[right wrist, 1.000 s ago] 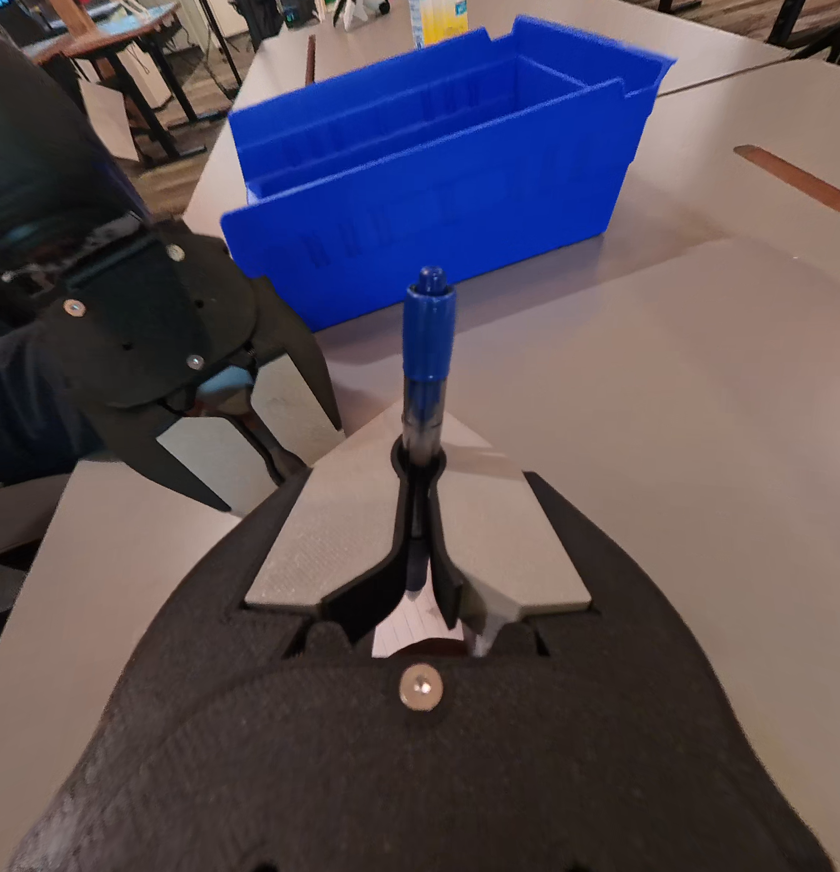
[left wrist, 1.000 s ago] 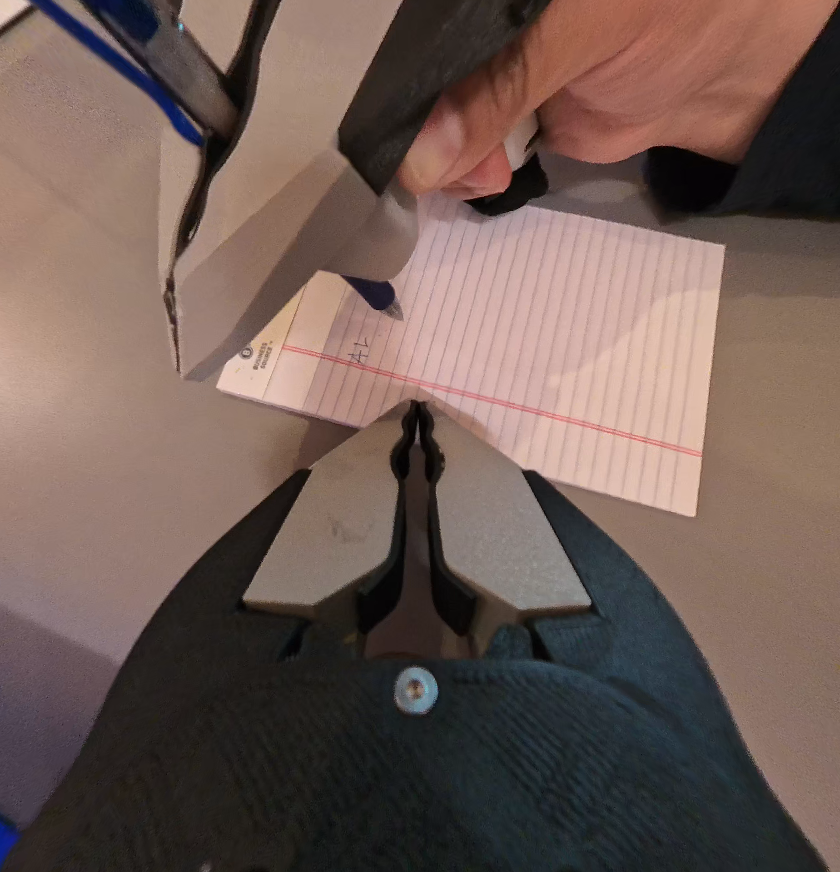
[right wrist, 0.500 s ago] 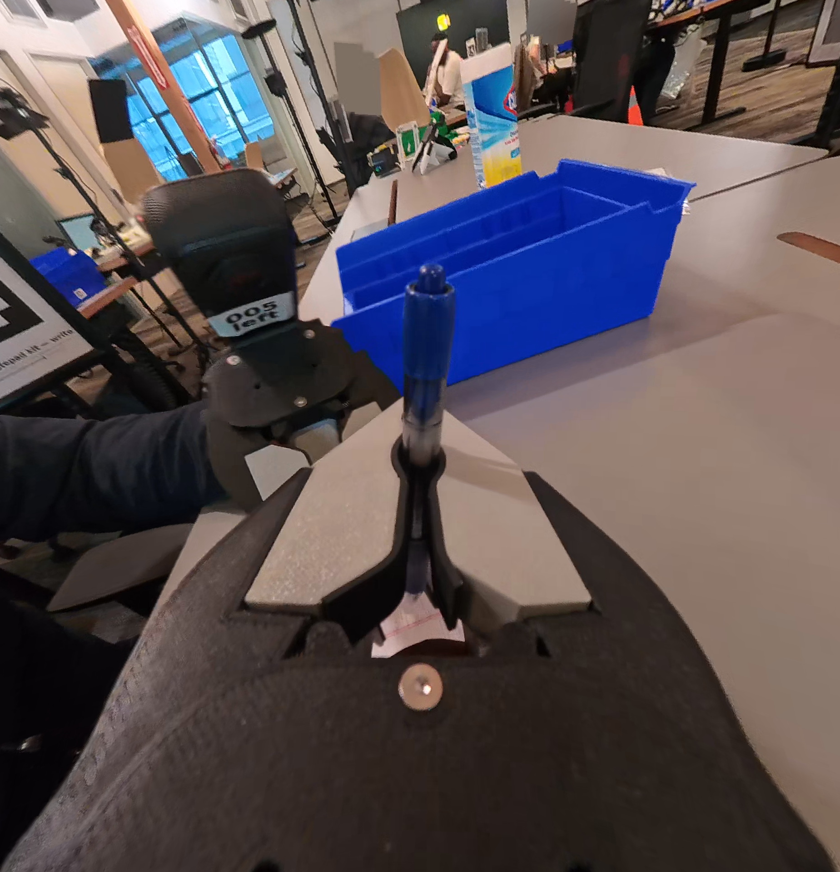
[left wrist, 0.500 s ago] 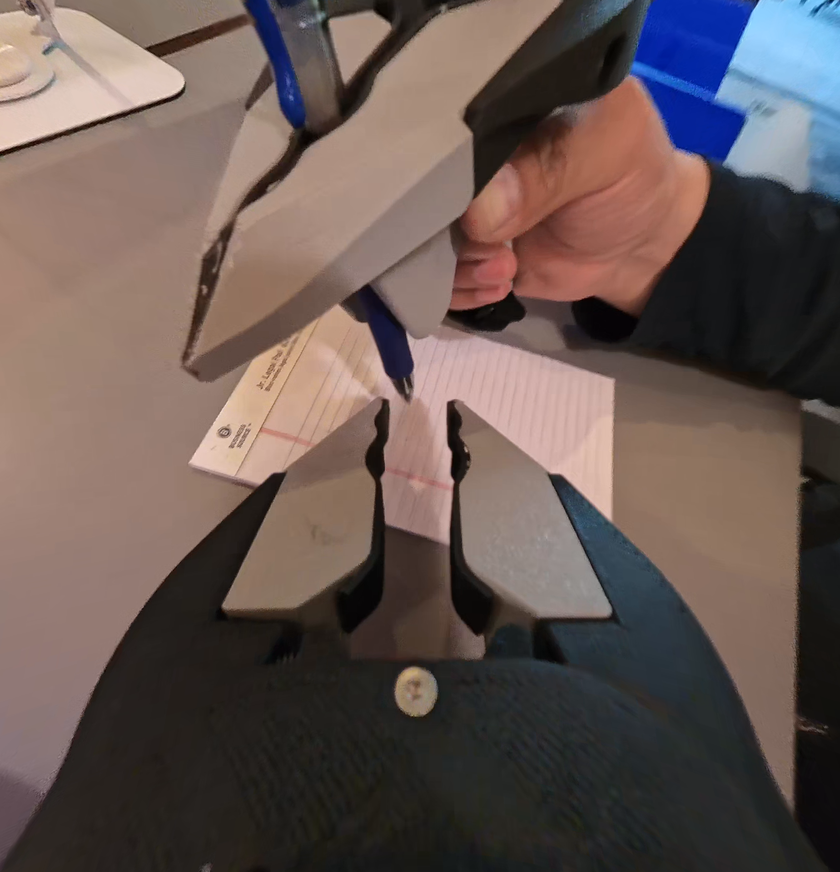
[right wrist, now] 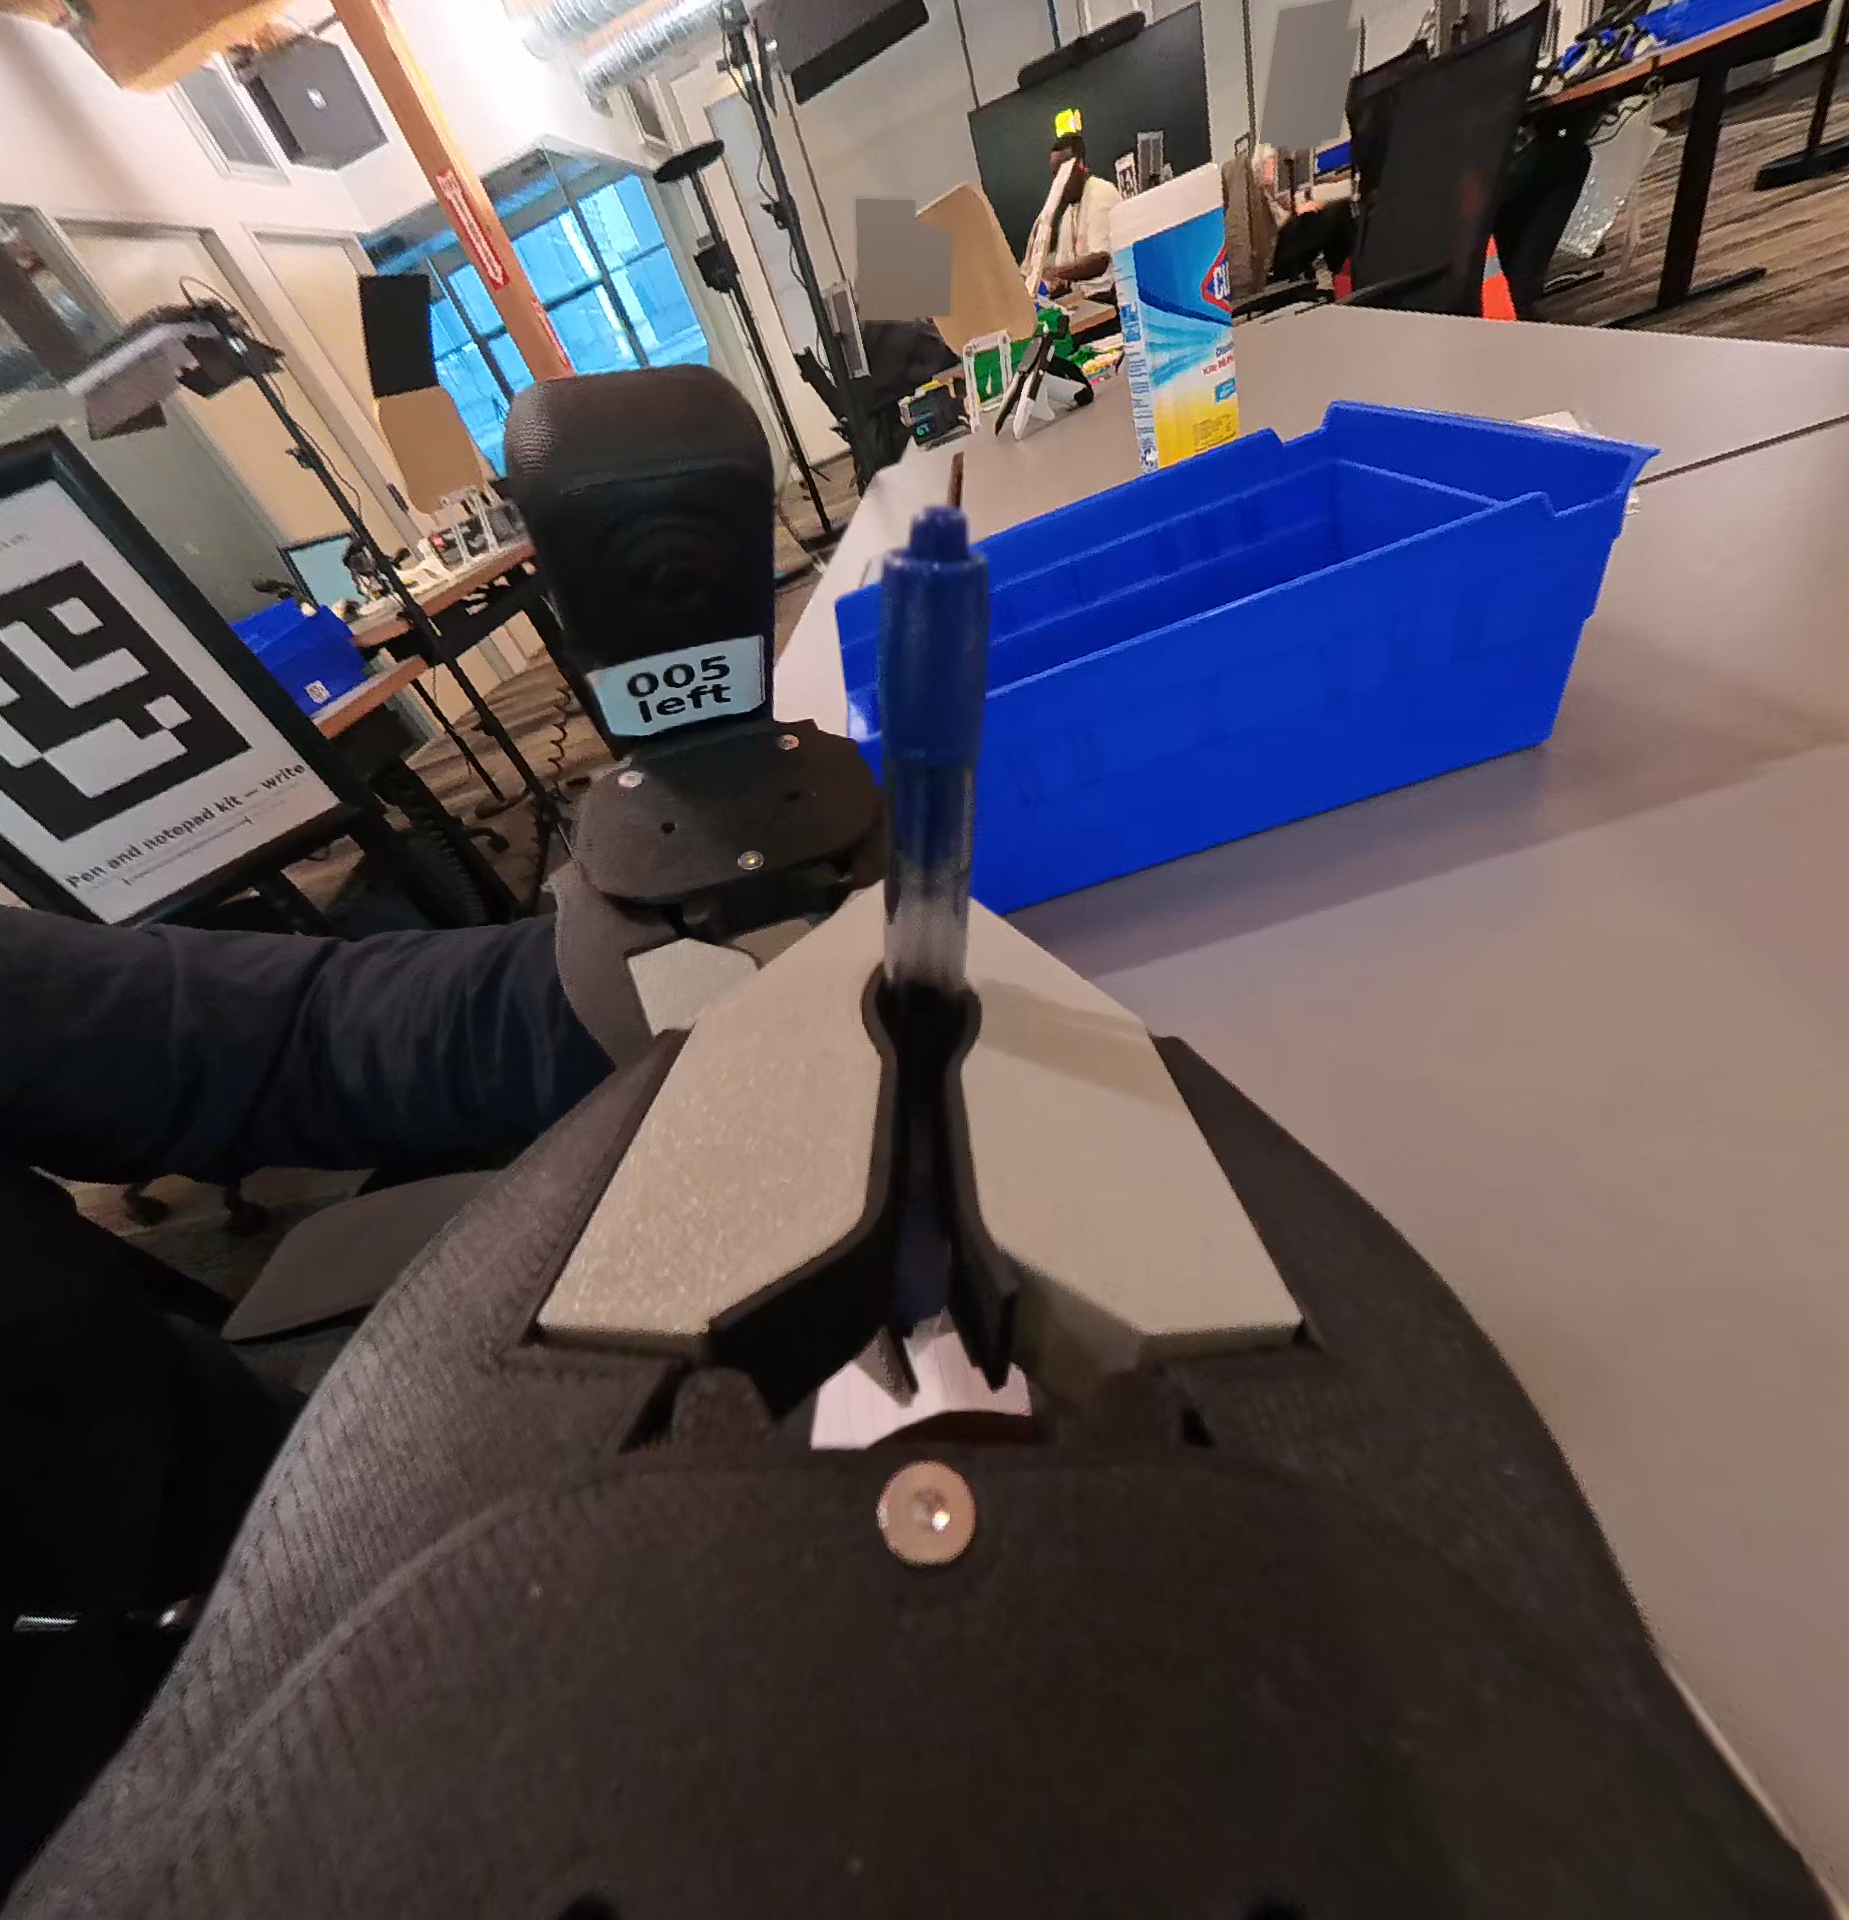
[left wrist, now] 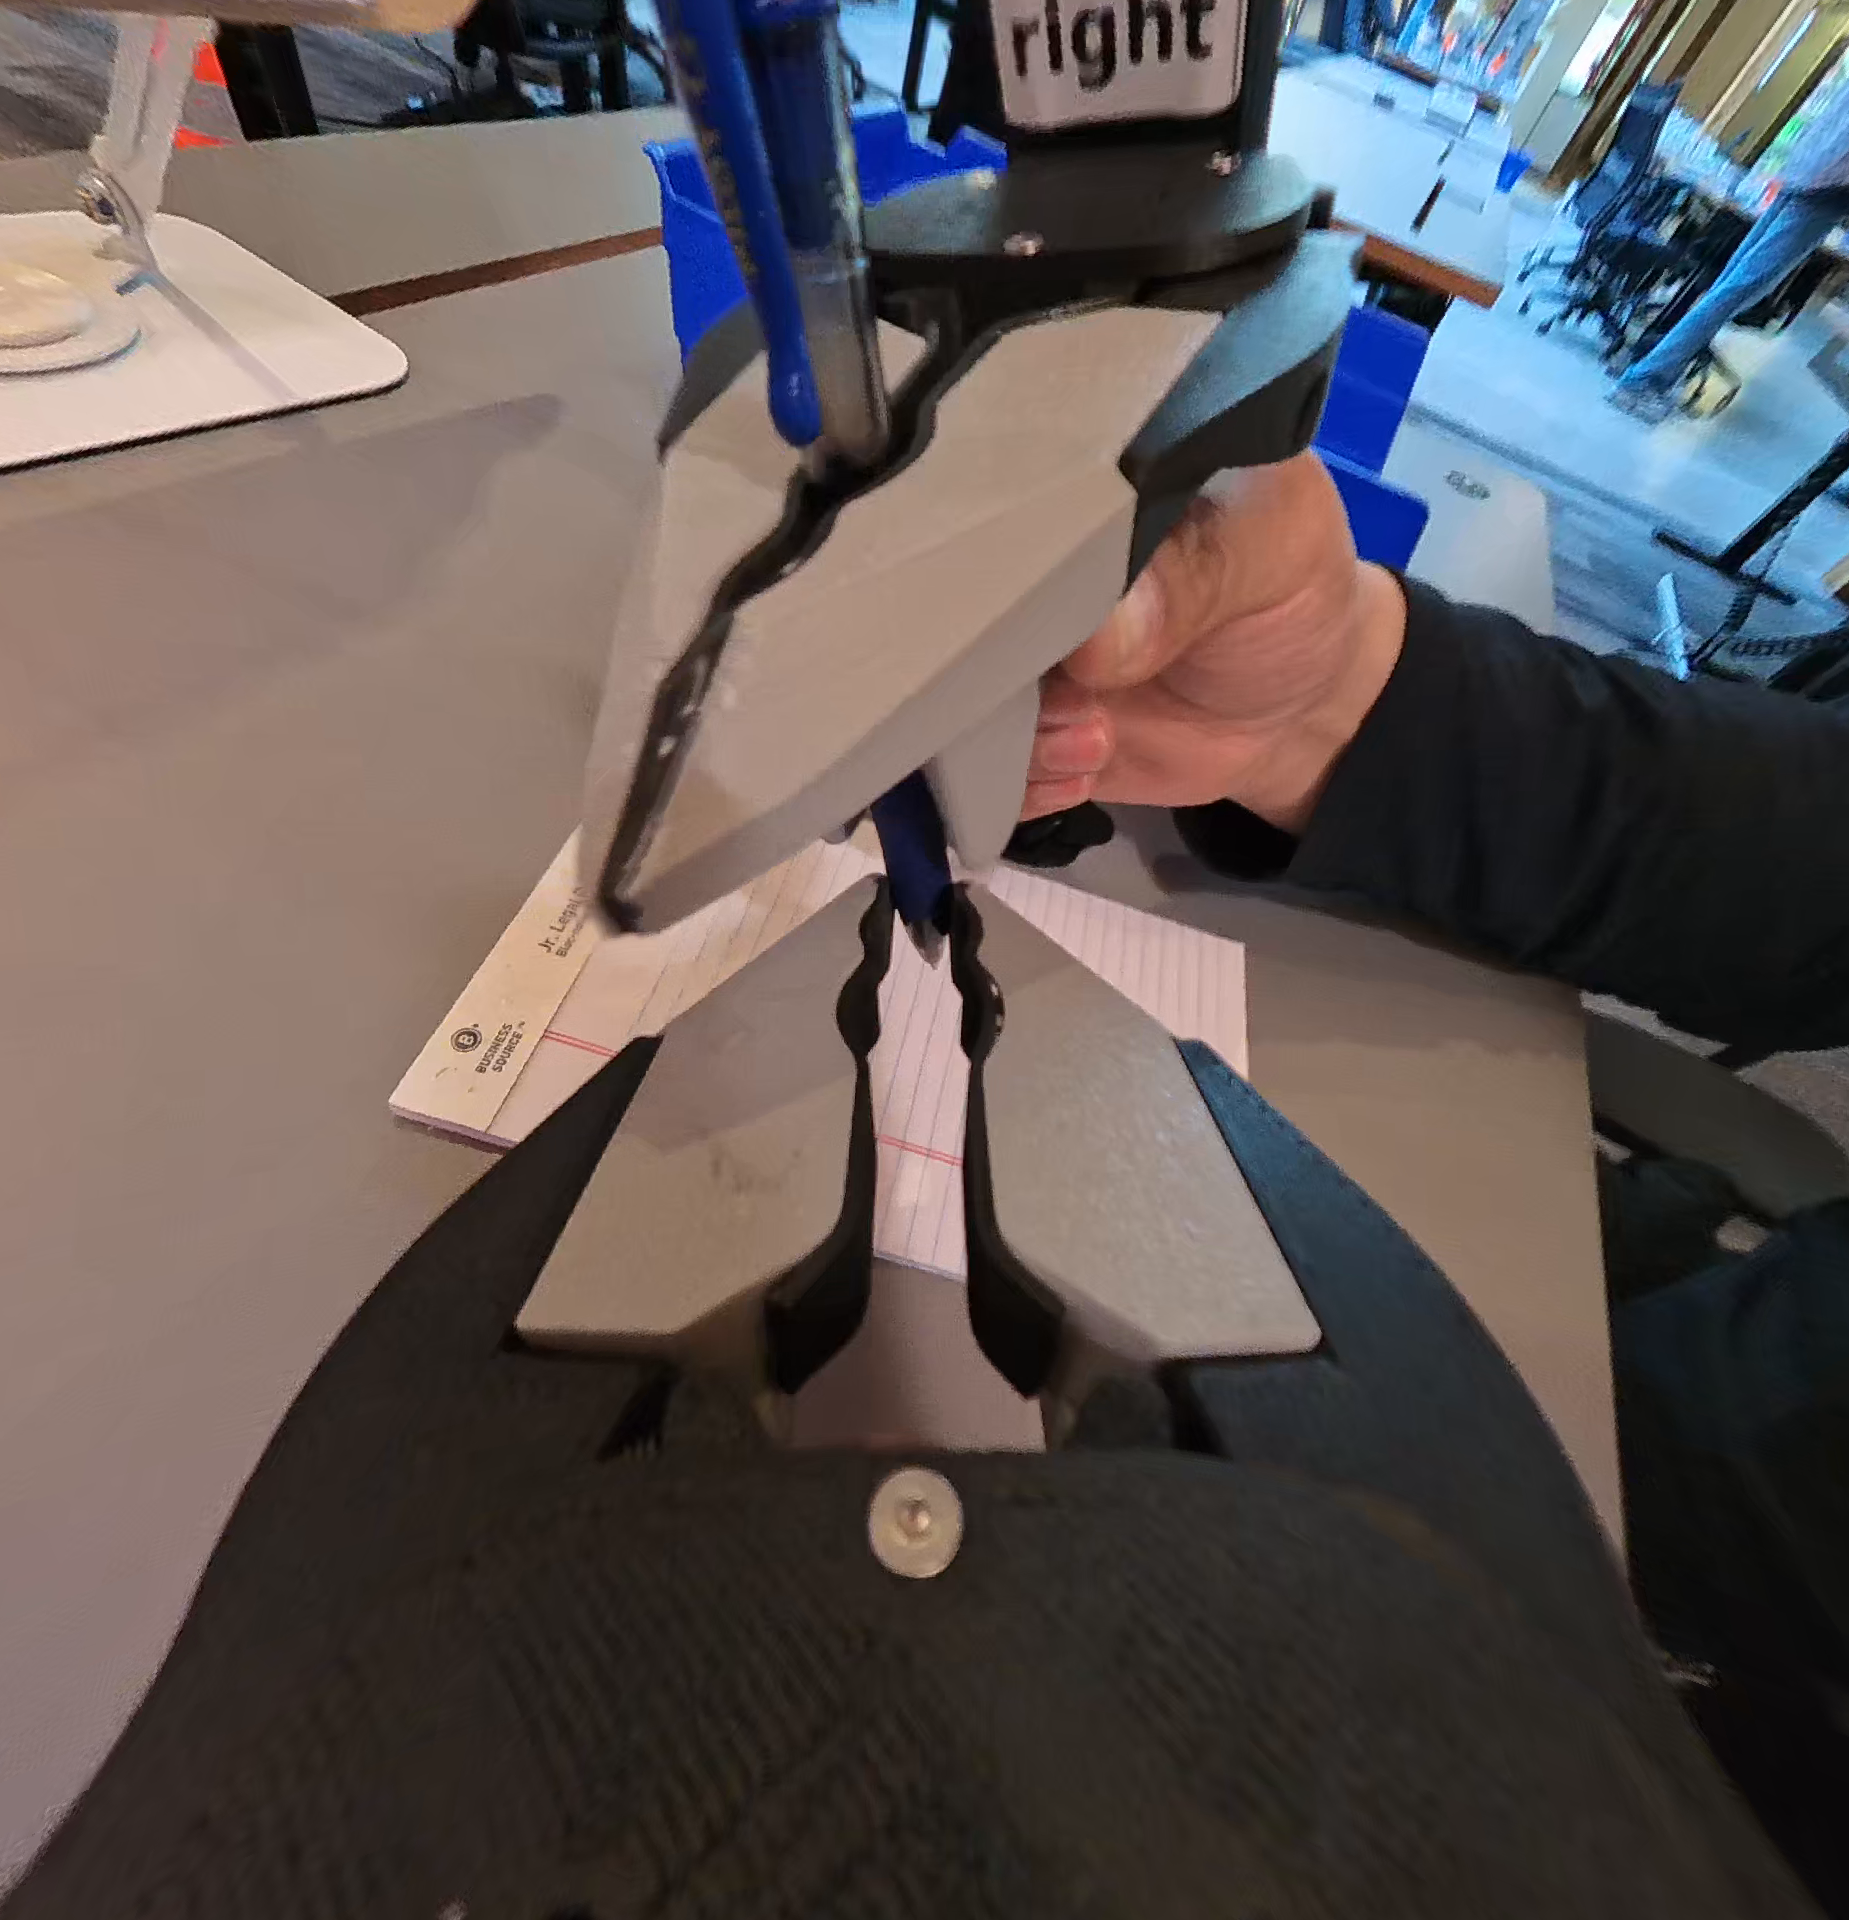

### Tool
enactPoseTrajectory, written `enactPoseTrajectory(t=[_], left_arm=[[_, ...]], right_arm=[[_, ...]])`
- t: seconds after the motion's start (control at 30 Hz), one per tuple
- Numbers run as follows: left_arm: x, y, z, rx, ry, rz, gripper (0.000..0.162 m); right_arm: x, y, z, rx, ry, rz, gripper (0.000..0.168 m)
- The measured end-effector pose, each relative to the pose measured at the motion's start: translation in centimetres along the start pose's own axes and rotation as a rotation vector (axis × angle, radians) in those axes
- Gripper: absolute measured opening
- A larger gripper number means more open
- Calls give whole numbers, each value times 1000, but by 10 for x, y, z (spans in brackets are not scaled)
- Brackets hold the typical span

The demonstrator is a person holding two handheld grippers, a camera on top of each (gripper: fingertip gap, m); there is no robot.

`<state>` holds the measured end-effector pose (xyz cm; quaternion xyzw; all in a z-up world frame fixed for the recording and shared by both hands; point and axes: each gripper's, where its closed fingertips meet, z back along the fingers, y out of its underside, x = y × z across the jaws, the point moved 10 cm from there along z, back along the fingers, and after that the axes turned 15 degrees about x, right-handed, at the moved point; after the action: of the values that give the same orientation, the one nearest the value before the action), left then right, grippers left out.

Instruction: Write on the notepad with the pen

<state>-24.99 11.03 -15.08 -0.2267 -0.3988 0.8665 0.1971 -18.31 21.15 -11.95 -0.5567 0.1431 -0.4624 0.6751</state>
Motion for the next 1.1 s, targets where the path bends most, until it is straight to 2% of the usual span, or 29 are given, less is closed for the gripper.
enactPoseTrajectory(t=[0.37, 0.57, 1.1], left_arm=[[4, 0, 5, -6, -47, 4, 7], [9, -1, 14, -80, -52, 41, 7], [12, -1, 19, -97, -68, 66, 8]], right_arm=[[-6, 7, 16, 34, 43, -19, 2], [-7, 9, 20, 18, 4, -54, 13], [-11, 15, 17, 19, -4, -85, 8]])
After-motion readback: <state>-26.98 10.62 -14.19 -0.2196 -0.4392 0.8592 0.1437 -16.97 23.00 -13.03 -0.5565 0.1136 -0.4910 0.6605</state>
